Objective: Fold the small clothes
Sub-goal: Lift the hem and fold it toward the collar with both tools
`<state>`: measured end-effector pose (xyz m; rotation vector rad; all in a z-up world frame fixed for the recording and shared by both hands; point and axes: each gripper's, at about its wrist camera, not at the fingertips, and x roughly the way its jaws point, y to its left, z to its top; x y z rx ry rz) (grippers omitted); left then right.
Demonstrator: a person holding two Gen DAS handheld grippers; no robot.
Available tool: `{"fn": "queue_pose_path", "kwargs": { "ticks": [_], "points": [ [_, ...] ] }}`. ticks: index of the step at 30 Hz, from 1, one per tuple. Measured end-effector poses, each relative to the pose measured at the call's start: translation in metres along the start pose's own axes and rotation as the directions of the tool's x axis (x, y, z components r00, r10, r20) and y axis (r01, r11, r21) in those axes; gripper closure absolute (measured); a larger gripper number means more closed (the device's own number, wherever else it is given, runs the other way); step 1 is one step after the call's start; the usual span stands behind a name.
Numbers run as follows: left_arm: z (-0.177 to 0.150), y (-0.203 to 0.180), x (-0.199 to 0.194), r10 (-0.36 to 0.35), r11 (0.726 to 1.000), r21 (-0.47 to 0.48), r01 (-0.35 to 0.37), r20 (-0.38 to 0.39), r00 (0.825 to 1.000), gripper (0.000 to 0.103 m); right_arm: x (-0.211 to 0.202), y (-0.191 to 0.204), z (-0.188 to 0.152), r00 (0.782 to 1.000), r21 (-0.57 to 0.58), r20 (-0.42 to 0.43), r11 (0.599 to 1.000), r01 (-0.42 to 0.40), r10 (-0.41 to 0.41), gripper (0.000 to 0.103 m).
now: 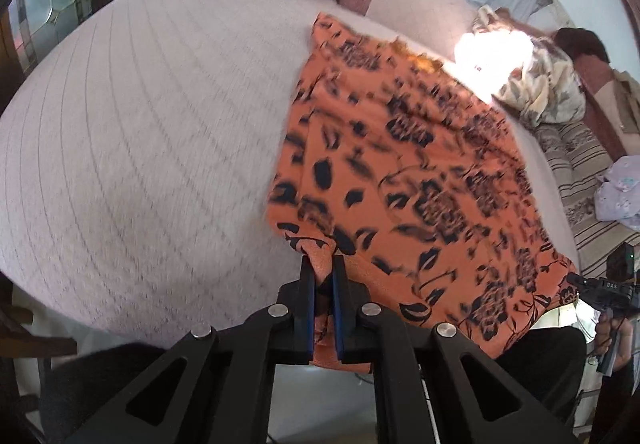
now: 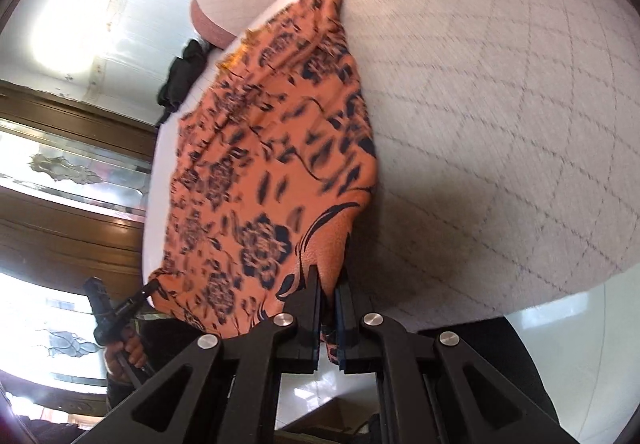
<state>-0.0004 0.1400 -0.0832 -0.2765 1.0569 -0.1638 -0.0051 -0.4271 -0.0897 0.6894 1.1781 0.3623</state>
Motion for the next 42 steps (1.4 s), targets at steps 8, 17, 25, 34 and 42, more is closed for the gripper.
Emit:
{"fn": "queue_pose_path", "kwargs": {
  "ticks": [8, 17, 25, 34, 42],
  "points": [
    [0.106, -0.028, -0.022, -0.072, 0.995, 0.075, 0.06, 0.161, 0.984, 0.096, -0.032, 0.043, 0.076, 0.967, -0.017, 0.166, 0.981, -0.193, 0.193, 0.098],
    [0.253, -0.04, 0.099, -0.024, 1.0, 0.015, 0.022, 0.174, 0.985, 0.096, -0.001, 0.057, 0.232, 0.919, 0.021, 0.374, 0.989, -0.143, 0.125, 0.095],
    [0.218, -0.017, 0.104, -0.021, 1.0, 0.015, 0.019, 0.186, 0.982, 0.095, 0.021, 0.022, 0.12, 0.972, 0.074, 0.233, 0.996, -0.044, 0.025, 0.032],
    [0.198, -0.019, 0.089, -0.017, 0.999, 0.041, 0.01, 0.19, 0.982, 0.095, 0.017, 0.034, 0.019, 0.986, 0.118, 0.137, 0.987, -0.109, 0.093, 0.017],
    [0.193, -0.016, 0.085, -0.017, 0.999, 0.041, 0.01, 0.184, 0.983, 0.095, 0.087, 0.063, 0.011, 0.99, 0.033, 0.094, 0.994, -0.104, 0.101, 0.072]
  ]
}}
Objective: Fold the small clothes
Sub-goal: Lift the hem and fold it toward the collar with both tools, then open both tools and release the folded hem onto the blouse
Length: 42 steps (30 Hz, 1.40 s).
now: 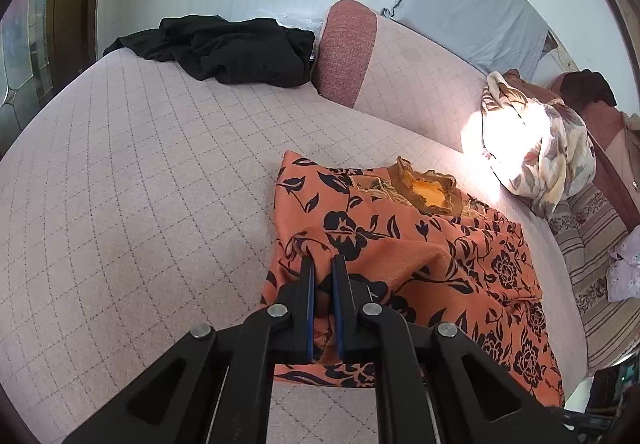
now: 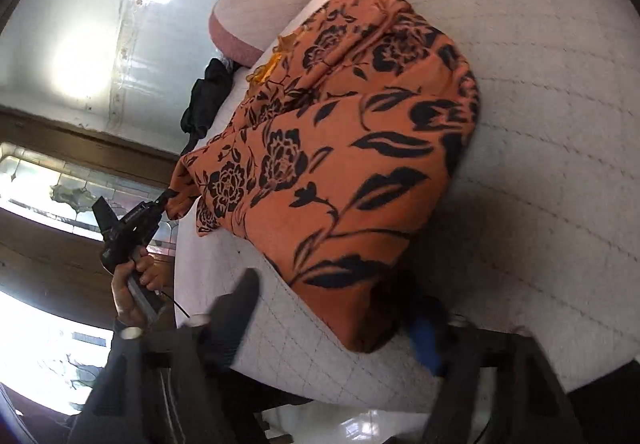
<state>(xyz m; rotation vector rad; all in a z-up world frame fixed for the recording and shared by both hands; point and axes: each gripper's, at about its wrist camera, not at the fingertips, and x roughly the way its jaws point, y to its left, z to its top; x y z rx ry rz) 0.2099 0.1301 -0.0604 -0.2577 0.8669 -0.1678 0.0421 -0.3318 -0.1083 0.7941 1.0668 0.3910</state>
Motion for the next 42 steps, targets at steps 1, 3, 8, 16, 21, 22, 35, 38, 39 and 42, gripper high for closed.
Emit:
{"fn": "queue_pose_path", "kwargs": {
  "ticks": [1, 3, 8, 16, 21, 22, 35, 38, 39, 42],
  "points": [
    [0.0, 0.001, -0.002, -0.001, 1.0, 0.003, 0.001, 0.001, 1.0, 0.095, 0.003, 0.002, 0.006, 1.0, 0.003, -0.001, 1.0, 0.0, 0.0, 0.093],
    [0.003, 0.001, -0.008, -0.017, 1.0, 0.017, 0.016, 0.019, 1.0, 0.095, -0.003, 0.01, 0.017, 0.998, -0.01, 0.024, 0.998, -0.061, 0.062, 0.096],
    [0.033, -0.004, -0.025, -0.059, 0.998, 0.03, 0.055, 0.123, 0.991, 0.096, -0.039, 0.043, 0.086, 0.969, -0.082, 0.138, 0.977, -0.195, 0.205, 0.096],
    [0.097, 0.017, 0.088, 0.122, 0.984, -0.127, -0.121, 0.002, 0.992, 0.087, 0.05, -0.003, 0.273, 0.975, 0.141, 0.223, 0.99, -0.03, -0.002, 0.028],
    [0.064, 0.043, 0.058, 0.172, 0.979, -0.119, -0.163, 0.067, 0.983, 0.053, 0.055, -0.01, 0.215, 0.965, 0.048, 0.25, 0.996, 0.072, -0.082, 0.026],
    [0.056, 0.048, 0.045, 0.166, 0.979, -0.132, -0.154, 0.087, 0.982, 0.049, 0.05, -0.008, 0.205, 0.961, 0.017, 0.26, 0.995, 0.095, -0.096, 0.026],
    [-0.018, -0.002, 0.095, 0.098, 0.991, 0.102, -0.082, -0.153, 0.983, 0.077, 0.077, -0.018, 0.21, 0.961, -0.148, 0.085, 0.95, 0.275, -0.264, 0.043],
    [0.0, -0.008, 0.092, 0.078, 0.994, 0.088, -0.064, -0.174, 0.982, 0.092, 0.079, -0.009, 0.213, 0.965, -0.144, 0.03, 0.955, 0.261, -0.259, 0.079],
    [0.005, -0.01, 0.086, 0.079, 0.994, 0.087, -0.066, -0.161, 0.984, 0.093, 0.076, -0.003, 0.213, 0.966, -0.152, 0.025, 0.955, 0.257, -0.256, 0.08],
    [0.011, -0.013, 0.05, 0.063, 0.996, 0.073, -0.056, -0.097, 0.993, 0.094, 0.054, 0.012, 0.213, 0.975, -0.115, 0.054, 0.969, 0.219, -0.214, 0.081]
  ]
}}
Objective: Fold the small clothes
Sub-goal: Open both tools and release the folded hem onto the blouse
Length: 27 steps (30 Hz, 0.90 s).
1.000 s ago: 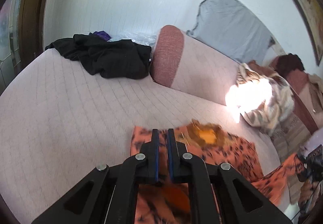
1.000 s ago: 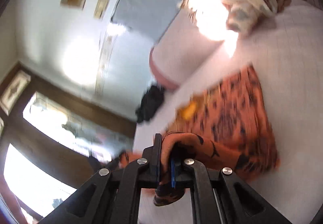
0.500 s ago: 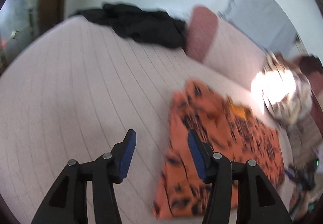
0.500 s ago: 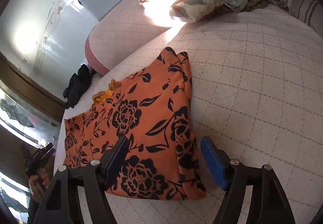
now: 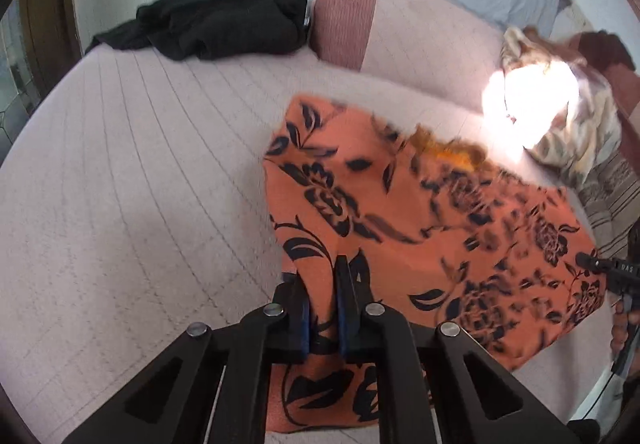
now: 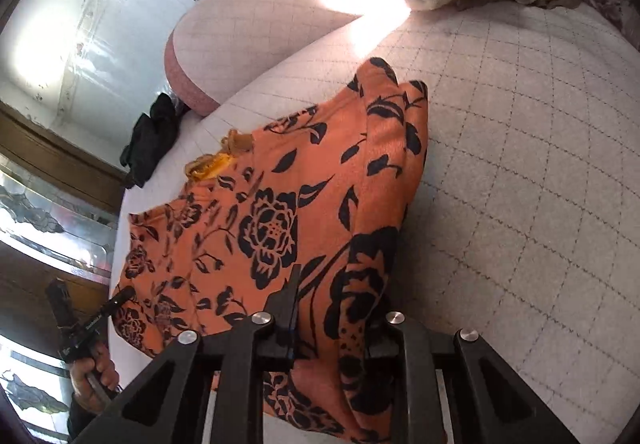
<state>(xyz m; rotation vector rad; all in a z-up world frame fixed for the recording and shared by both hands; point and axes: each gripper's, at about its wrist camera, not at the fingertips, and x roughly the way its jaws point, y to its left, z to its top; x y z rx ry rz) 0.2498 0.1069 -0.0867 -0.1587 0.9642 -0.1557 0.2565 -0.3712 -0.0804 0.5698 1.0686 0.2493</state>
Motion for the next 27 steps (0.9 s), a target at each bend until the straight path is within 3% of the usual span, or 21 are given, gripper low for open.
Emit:
{"fn": "queue_pose_path", "kwargs": {
  "ticks": [4, 7, 9, 12, 13, 14, 15, 16, 19, 22, 23, 24, 27],
  "points": [
    [-0.002, -0.013, -0.054, 0.0, 0.999, 0.043, -0.003, 0.073, 0.997, 0.096, -0.048, 0.034, -0.013, 0.999, -0.069, 0.023, 0.997, -0.033, 0.034, 0.081],
    [-0.026, -0.014, -0.098, -0.034, 0.998, 0.06, 0.028, 0.099, 0.995, 0.096, -0.091, 0.047, -0.042, 0.998, -0.094, 0.032, 0.994, -0.05, 0.053, 0.081],
    [-0.049, -0.014, -0.107, -0.044, 0.995, 0.087, 0.037, 0.075, 0.996, 0.095, -0.111, 0.041, -0.068, 0.998, -0.093, 0.021, 0.994, -0.051, 0.053, 0.08],
    [-0.077, -0.006, -0.063, -0.134, 0.986, 0.093, 0.139, -0.05, 0.99, 0.092, -0.095, 0.007, -0.113, 0.997, -0.068, -0.078, 0.998, -0.003, -0.002, 0.071],
    [-0.084, -0.004, -0.043, -0.134, 0.984, 0.107, 0.142, -0.084, 0.987, 0.085, -0.079, -0.011, -0.127, 0.992, -0.044, -0.121, 0.999, 0.026, -0.031, 0.061],
    [-0.092, 0.0, -0.016, -0.066, 0.989, 0.127, 0.081, -0.123, 0.99, 0.081, -0.067, -0.027, -0.137, 0.986, -0.02, -0.143, 0.997, 0.079, -0.081, 0.043],
    [-0.097, 0.003, -0.004, -0.031, 0.99, 0.132, 0.051, -0.15, 0.988, 0.081, -0.06, -0.04, -0.147, 0.983, -0.001, -0.142, 0.993, 0.117, -0.115, 0.04],
    [-0.097, 0.006, -0.001, -0.058, 0.99, 0.117, 0.074, -0.132, 0.99, 0.081, -0.065, -0.046, -0.152, 0.993, 0.022, -0.092, 0.997, 0.077, -0.075, 0.038],
    [-0.087, 0.012, -0.021, -0.124, 0.99, 0.059, 0.13, -0.084, 0.989, 0.069, -0.089, -0.038, -0.152, 0.998, 0.004, -0.016, 0.998, 0.064, -0.064, 0.028],
    [-0.072, 0.016, -0.049, -0.057, 0.993, 0.103, 0.049, 0.074, 0.996, 0.043, -0.112, -0.024, -0.134, 0.989, -0.072, 0.091, 0.989, 0.126, -0.12, 0.028],
    [-0.066, 0.019, -0.052, -0.054, 0.995, 0.094, 0.044, 0.105, 0.993, 0.039, -0.115, -0.021, -0.126, 0.985, -0.074, 0.125, 0.989, 0.131, -0.121, 0.028],
    [-0.059, 0.021, -0.048, -0.068, 0.995, 0.08, 0.059, 0.108, 0.992, 0.039, -0.115, -0.018, -0.12, 0.984, -0.083, 0.136, 0.988, 0.126, -0.114, 0.028],
    [-0.038, 0.025, -0.012, -0.084, 0.995, 0.058, 0.084, 0.007, 0.996, 0.039, -0.091, -0.013, -0.098, 0.977, -0.115, 0.127, 0.976, 0.185, -0.17, 0.028]
  ]
}}
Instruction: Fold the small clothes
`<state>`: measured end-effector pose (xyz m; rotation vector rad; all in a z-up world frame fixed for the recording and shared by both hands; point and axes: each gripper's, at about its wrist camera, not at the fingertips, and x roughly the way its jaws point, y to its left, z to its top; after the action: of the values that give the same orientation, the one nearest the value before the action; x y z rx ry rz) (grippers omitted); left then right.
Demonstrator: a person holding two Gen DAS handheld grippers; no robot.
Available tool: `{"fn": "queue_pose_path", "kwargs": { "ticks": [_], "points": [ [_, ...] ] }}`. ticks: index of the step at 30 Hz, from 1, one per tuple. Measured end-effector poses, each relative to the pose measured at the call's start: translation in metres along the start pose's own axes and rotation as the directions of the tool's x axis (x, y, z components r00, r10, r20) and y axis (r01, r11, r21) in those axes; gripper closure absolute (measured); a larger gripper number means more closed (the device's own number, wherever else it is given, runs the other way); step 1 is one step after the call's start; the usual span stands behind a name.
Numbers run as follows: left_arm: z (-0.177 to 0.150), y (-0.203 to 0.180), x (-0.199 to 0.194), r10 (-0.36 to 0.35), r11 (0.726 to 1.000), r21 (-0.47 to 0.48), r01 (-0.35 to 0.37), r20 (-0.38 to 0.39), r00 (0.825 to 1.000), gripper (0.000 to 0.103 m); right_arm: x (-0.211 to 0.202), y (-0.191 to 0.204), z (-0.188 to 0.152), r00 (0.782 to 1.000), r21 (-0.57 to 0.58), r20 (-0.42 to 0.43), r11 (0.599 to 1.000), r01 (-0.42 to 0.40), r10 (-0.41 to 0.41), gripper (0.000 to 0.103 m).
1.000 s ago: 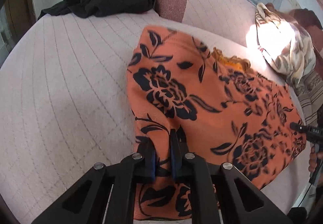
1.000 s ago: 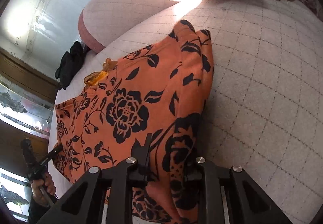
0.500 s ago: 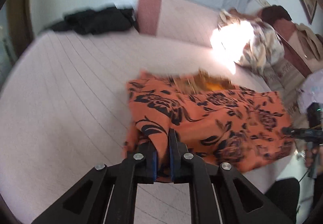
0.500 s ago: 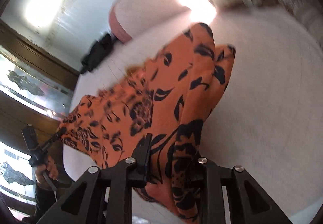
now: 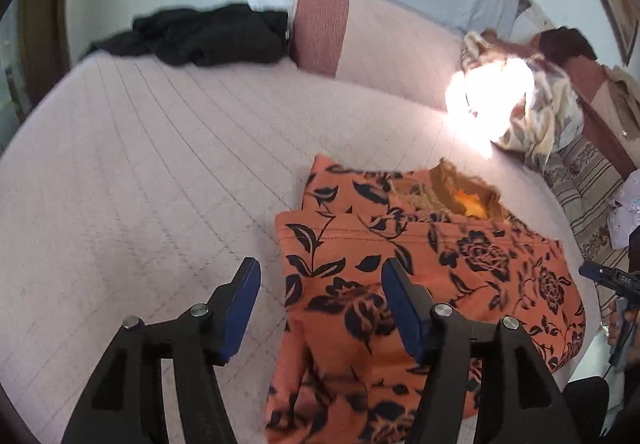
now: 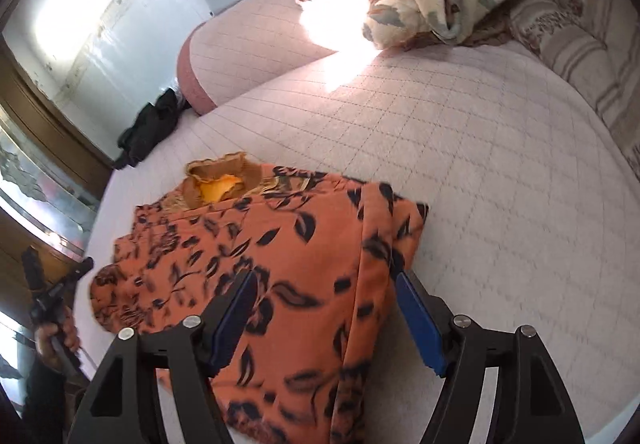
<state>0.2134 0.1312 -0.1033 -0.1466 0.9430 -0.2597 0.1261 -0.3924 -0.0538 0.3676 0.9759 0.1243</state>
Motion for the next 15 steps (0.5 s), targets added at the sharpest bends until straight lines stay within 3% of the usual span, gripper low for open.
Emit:
{"fn": "queue_pose_path", "kwargs": {
  "ticks": [3, 4, 5, 6, 7, 9, 10, 15],
  "points": [
    [0.007, -0.001, 0.021, 0.005, 1.0, -0.005, -0.005, -0.035, 0.999, 0.041, 0.028, -0.001, 0.014, 0.996, -0.006, -0.012, 0.996, 0.085, -0.085, 0.028],
    [0.006, 0.002, 0.021, -0.004, 1.0, -0.016, 0.004, -0.033, 0.999, 0.048, 0.031, -0.003, 0.016, 0.996, 0.007, -0.013, 0.996, 0.088, -0.088, 0.029],
    [0.007, 0.004, 0.026, -0.012, 1.0, -0.023, 0.011, -0.042, 0.999, 0.065, 0.035, -0.005, 0.017, 0.996, 0.009, -0.014, 0.996, 0.093, -0.093, 0.034],
    [0.008, 0.007, 0.033, -0.011, 0.999, -0.03, 0.009, -0.075, 0.997, 0.075, 0.04, -0.004, 0.017, 0.994, -0.001, -0.026, 0.994, 0.107, -0.107, 0.044],
    [0.01, 0.006, 0.041, -0.003, 0.999, -0.036, -0.001, -0.103, 0.995, 0.088, 0.047, -0.005, 0.017, 0.992, -0.007, -0.046, 0.993, 0.12, -0.12, 0.071],
    [0.01, 0.008, 0.047, -0.004, 0.999, -0.036, 0.0, -0.114, 0.993, 0.092, 0.053, -0.006, 0.019, 0.989, -0.013, -0.058, 0.991, 0.133, -0.133, 0.08],
    [0.011, 0.008, 0.046, -0.006, 1.0, -0.03, 0.003, -0.109, 0.994, 0.097, 0.054, -0.003, 0.02, 0.988, -0.025, -0.055, 0.99, 0.141, -0.142, 0.09],
    [0.021, -0.002, 0.016, -0.002, 0.999, 0.032, 0.002, 0.006, 1.0, 0.1, 0.028, 0.005, 0.023, 0.99, -0.059, 0.003, 0.989, 0.138, -0.138, 0.094]
  ]
}}
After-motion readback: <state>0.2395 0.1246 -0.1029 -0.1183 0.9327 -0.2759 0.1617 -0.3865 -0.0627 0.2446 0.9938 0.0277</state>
